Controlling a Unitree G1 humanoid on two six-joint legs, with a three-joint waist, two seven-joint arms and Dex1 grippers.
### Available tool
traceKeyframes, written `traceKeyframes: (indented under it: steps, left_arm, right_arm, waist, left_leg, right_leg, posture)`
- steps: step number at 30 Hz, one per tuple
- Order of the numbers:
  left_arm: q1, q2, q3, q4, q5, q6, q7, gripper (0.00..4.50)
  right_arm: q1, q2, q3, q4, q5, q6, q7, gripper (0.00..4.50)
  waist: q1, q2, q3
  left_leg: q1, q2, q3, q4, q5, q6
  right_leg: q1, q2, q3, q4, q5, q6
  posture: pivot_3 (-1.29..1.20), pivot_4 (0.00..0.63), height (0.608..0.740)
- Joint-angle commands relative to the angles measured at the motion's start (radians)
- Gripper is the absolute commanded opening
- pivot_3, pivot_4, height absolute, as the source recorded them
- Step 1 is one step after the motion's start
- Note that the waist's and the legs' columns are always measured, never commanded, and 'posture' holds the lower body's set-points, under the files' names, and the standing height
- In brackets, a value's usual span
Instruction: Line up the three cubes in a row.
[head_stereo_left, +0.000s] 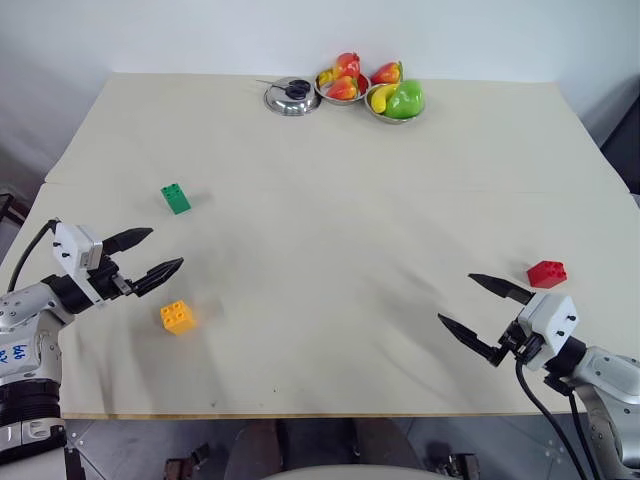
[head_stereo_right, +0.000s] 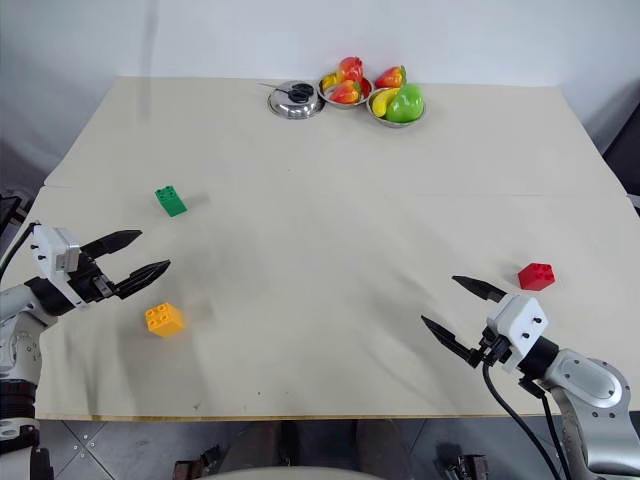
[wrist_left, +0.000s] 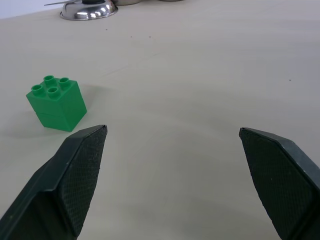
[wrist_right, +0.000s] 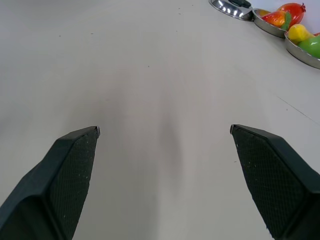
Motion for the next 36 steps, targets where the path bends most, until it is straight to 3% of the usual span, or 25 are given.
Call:
traceKeyframes:
  steps: [1, 6, 11, 16, 19, 25, 29, 33, 36]
  left_arm:
    - [0.015, 0.018, 0.019, -0.036, 0.000, -0.019, -0.002, 4.50]
    - [0.006, -0.006, -0.005, -0.157, -0.097, 0.107, -0.044, 4.50]
    - [-0.051, -0.032, -0.085, -0.330, -0.165, 0.260, -0.056, 4.50]
    - [-0.073, -0.022, -0.240, -0.503, -0.188, 0.372, -0.151, 4.50]
    - [-0.100, -0.042, -0.298, -0.555, -0.185, 0.397, -0.164, 4.50]
    - [-0.124, -0.074, -0.317, -0.549, -0.171, 0.395, -0.161, 4.50]
    - [-0.108, -0.070, -0.308, -0.543, -0.152, 0.368, -0.159, 4.50]
    - [-0.100, -0.072, -0.304, -0.547, -0.150, 0.360, -0.152, 4.50]
    - [-0.091, -0.076, -0.305, -0.562, -0.148, 0.356, -0.145, 4.50]
  right_arm:
    - [-0.005, 0.006, 0.000, -0.026, 0.008, -0.008, -0.010, 4.39]
    - [0.013, 0.019, -0.058, -0.087, 0.085, 0.057, -0.053, 4.39]
    - [0.078, 0.031, -0.246, -0.128, 0.172, 0.123, -0.147, 4.39]
    - [0.222, 0.049, -0.521, -0.057, 0.228, 0.179, -0.214, 4.39]
    - [0.308, 0.044, -0.596, -0.001, 0.204, 0.222, -0.224, 4.39]
    - [0.309, -0.027, -0.583, -0.088, 0.260, 0.459, -0.300, 4.39]
    - [0.221, -0.164, -0.535, -0.160, 0.318, 0.722, -0.362, 4.39]
    - [0.012, -0.309, -0.437, -0.105, 0.385, 1.029, -0.462, 4.39]
    - [-0.162, -0.338, -0.344, -0.022, 0.352, 1.133, -0.537, 4.39]
  waist:
    - [-0.001, 0.000, 0.000]
    - [0.002, 0.000, 0.000]
    - [0.026, 0.000, 0.000]
    - [0.028, 0.001, 0.000]
    - [0.025, 0.001, 0.000]
    - [-0.003, 0.003, 0.001]
    - [-0.009, 0.004, 0.001]
    - [-0.001, 0.003, 0.002]
    - [0.003, 0.002, 0.002]
  left_leg:
    - [0.000, 0.000, 0.000, 0.000, 0.000, 0.000]
    - [0.000, 0.000, 0.000, 0.000, 0.000, 0.000]
    - [0.000, -0.001, -0.001, 0.000, 0.000, 0.000]
    - [0.000, -0.001, -0.002, -0.001, 0.000, 0.000]
    - [0.001, -0.001, -0.001, -0.002, 0.000, -0.001]
    - [0.013, 0.000, 0.002, -0.007, -0.001, 0.000]
    - [0.019, 0.000, 0.007, -0.015, -0.001, -0.001]
    - [0.017, 0.000, 0.004, -0.014, 0.000, -0.002]
    - [0.016, 0.000, 0.003, -0.013, 0.000, -0.002]
  right_leg:
    - [0.000, 0.000, 0.000, 0.000, 0.000, 0.000]
    - [0.000, 0.000, 0.000, 0.000, 0.000, 0.000]
    - [0.001, -0.001, -0.001, 0.000, 0.000, 0.000]
    - [0.002, 0.000, 0.000, -0.003, 0.000, 0.000]
    - [0.004, 0.001, 0.001, -0.005, 0.000, 0.000]
    - [0.015, 0.003, 0.006, -0.006, 0.000, 0.000]
    - [0.022, 0.004, 0.016, -0.010, 0.000, 0.000]
    - [0.015, 0.005, 0.015, -0.010, 0.000, 0.000]
    - [0.014, 0.004, 0.014, -0.012, 0.000, 0.000]
  posture:
    - [0.00, 0.150, 0.740]
    - [0.00, 0.150, 0.740]
    - [0.00, 0.150, 0.740]
    - [0.00, 0.150, 0.740]
    - [0.00, 0.150, 0.740]
    - [0.00, 0.150, 0.740]
    - [0.00, 0.150, 0.740]
    - [0.00, 0.150, 0.740]
    - [0.00, 0.150, 0.740]
